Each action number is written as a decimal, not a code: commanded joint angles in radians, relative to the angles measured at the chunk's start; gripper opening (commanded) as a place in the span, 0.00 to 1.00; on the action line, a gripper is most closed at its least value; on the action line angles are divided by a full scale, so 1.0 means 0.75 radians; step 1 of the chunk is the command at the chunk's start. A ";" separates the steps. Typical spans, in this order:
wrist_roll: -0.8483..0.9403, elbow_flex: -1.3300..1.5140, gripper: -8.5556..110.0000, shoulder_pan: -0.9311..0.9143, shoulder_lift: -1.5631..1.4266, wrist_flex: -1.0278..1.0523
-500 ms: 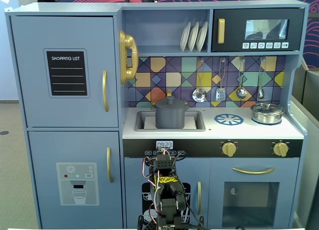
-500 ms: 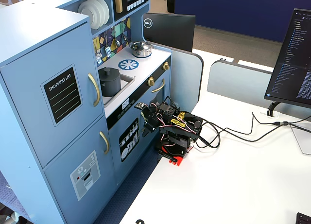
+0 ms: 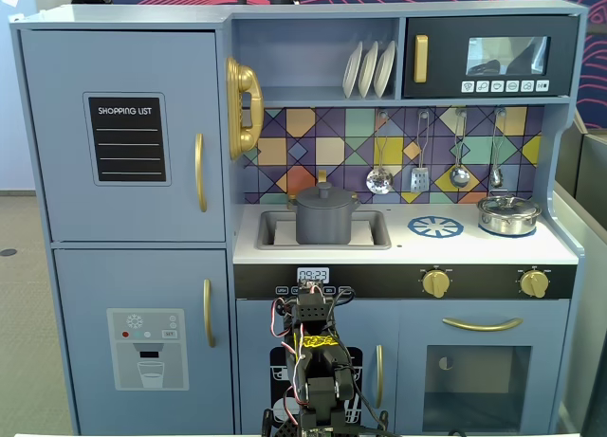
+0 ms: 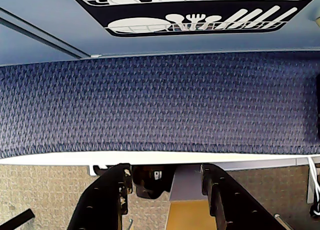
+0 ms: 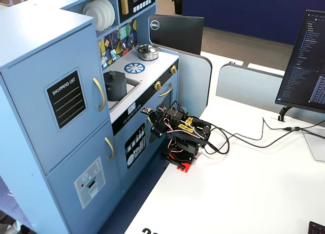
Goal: Take off the lid from the gray recipient and place it on the counter
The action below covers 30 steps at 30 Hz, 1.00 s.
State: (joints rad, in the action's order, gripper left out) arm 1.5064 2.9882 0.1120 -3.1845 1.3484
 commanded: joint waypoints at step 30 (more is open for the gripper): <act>0.292 -1.180 0.36 -0.037 0.446 -0.344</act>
State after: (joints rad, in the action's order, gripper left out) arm 1.7073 2.2488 0.0752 -2.9284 1.1520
